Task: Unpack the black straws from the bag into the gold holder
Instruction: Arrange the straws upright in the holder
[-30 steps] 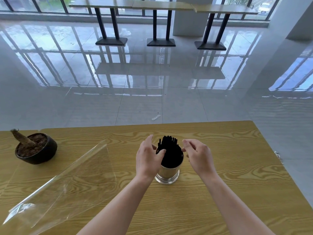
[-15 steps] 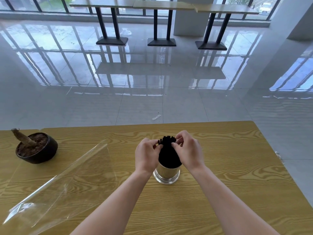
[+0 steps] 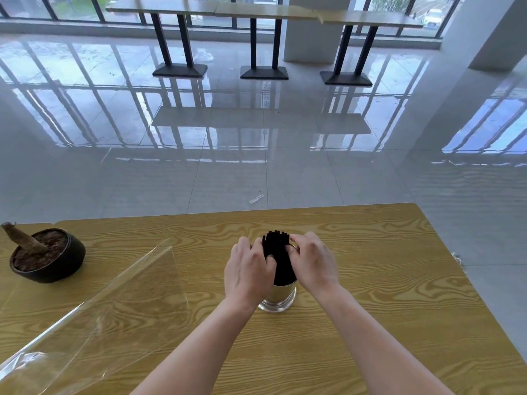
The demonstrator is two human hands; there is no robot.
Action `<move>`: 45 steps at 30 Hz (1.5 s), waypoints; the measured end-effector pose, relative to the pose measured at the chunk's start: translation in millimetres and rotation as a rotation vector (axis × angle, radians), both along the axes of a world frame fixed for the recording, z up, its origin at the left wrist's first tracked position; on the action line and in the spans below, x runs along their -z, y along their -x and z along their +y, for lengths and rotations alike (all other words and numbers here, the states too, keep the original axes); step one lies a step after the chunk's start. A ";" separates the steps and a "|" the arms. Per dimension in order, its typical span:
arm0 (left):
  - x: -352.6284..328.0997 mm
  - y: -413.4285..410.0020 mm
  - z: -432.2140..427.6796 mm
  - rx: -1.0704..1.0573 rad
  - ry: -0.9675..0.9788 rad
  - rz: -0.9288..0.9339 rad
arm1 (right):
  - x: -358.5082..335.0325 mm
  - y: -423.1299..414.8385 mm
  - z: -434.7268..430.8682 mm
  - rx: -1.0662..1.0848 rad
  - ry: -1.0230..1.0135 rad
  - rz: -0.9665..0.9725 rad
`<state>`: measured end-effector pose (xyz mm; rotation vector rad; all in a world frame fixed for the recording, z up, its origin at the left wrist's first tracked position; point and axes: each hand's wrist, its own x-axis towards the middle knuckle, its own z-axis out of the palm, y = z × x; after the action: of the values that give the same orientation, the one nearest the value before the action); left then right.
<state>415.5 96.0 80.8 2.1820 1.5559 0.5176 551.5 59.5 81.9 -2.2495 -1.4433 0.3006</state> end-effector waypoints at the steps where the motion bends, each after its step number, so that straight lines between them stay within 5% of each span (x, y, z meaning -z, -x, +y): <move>1: -1.2 -0.7 0.4 0.010 0.001 0.028 | -0.5 0.8 0.2 -0.011 0.004 -0.007; 16: 1.0 2.7 0.2 0.060 0.007 0.217 | -0.6 -3.5 0.3 -0.088 0.054 -0.034; 38: -3.9 6.5 -5.0 0.074 0.028 0.149 | -3.8 -5.0 0.5 -0.132 0.071 0.017; 45: -3.5 11.6 -2.9 0.085 -0.004 0.107 | -6.2 1.7 2.8 -0.312 0.049 -0.176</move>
<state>403.8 93.0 84.3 2.3012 1.5089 0.3839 549.9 62.3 88.1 -2.1286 -1.9026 0.2407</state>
